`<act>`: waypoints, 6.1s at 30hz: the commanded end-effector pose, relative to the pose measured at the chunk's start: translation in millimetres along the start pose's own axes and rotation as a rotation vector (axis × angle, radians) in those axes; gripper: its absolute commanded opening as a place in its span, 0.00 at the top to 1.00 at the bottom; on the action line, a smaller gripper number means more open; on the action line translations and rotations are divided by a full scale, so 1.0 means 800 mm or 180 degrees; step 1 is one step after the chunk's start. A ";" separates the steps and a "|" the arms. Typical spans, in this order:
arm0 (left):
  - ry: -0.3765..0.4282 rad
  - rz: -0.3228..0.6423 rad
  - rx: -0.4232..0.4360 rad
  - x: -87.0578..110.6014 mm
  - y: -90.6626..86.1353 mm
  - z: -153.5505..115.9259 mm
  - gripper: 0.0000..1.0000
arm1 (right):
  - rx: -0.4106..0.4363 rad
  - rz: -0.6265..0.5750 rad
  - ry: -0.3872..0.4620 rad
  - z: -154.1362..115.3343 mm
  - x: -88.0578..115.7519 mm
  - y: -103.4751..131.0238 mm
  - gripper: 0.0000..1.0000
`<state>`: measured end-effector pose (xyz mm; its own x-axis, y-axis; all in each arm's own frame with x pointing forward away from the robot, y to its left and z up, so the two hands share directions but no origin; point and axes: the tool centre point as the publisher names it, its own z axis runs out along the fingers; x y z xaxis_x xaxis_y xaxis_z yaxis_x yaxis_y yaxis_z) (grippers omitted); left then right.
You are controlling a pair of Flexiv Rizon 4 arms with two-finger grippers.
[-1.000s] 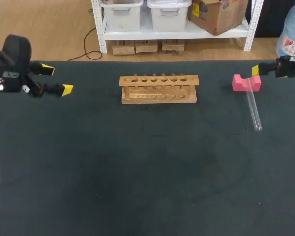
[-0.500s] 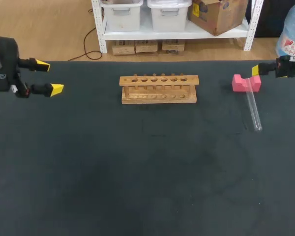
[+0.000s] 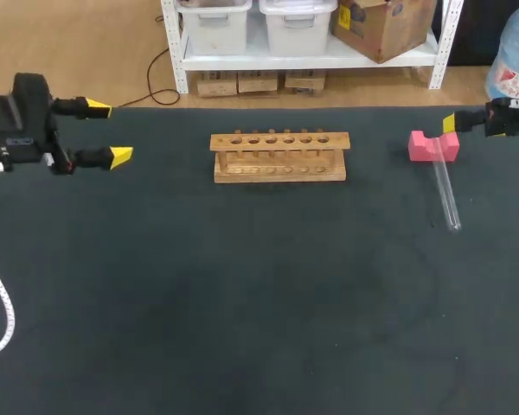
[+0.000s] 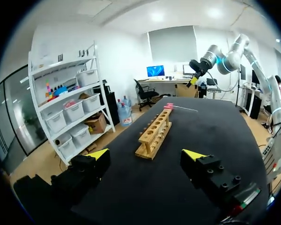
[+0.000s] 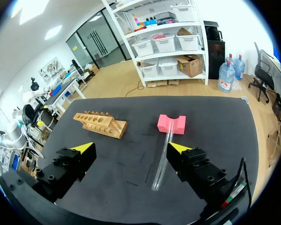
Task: Grasp the test tube, adjust it, and insert it.
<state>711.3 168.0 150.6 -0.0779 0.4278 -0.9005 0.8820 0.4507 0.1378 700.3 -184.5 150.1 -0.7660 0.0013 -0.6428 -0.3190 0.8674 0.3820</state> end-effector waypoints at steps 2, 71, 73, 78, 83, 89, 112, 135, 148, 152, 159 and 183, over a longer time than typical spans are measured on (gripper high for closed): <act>-0.0387 0.0060 0.0107 0.005 0.009 0.014 0.00 | -0.0001 -0.0002 0.0002 0.000 0.000 0.000 0.00; -0.0338 0.0175 -0.0021 -0.007 0.010 0.012 0.00 | 0.1293 -0.0453 -0.0224 0.049 0.019 -0.005 0.00; -0.0338 0.0175 -0.0021 -0.007 0.010 0.012 0.00 | 0.1398 -0.0538 -0.0237 0.052 0.022 -0.009 0.00; -0.0338 0.0175 -0.0021 -0.007 0.010 0.012 0.00 | 0.1485 -0.0531 -0.0231 0.065 0.031 -0.020 0.00; -0.0338 0.0175 -0.0021 -0.007 0.010 0.012 0.00 | 0.1616 -0.0560 -0.0268 0.076 0.036 -0.028 0.00; -0.0338 0.0175 -0.0021 -0.007 0.010 0.012 0.00 | 0.1755 -0.0657 -0.0301 0.090 0.043 -0.033 0.00; -0.0338 0.0175 -0.0021 -0.007 0.010 0.012 0.00 | 0.1801 -0.0632 -0.0167 0.129 0.054 -0.068 0.00; -0.0338 0.0175 -0.0021 -0.007 0.010 0.012 0.00 | 0.1645 -0.0407 -0.0049 0.145 0.046 -0.096 0.00; -0.0338 0.0175 -0.0021 -0.007 0.010 0.012 0.00 | 0.1654 -0.0370 0.0033 0.154 0.051 -0.108 0.00; -0.0338 0.0175 -0.0021 -0.007 0.010 0.012 0.00 | 0.1654 -0.0372 0.0064 0.158 0.053 -0.110 0.00; -0.0338 0.0175 -0.0021 -0.007 0.010 0.012 0.00 | 0.1642 -0.0333 0.0130 0.164 0.057 -0.116 0.03; -0.0338 0.0175 -0.0021 -0.007 0.010 0.012 0.00 | 0.1621 -0.0293 0.0259 0.174 0.063 -0.128 0.53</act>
<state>724.0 162.0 154.3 0.0145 0.3709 -0.9286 0.8845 0.4284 0.1849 769.0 -203.2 -13.0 -0.7923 -0.1077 -0.6006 -0.0878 0.9942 -0.0624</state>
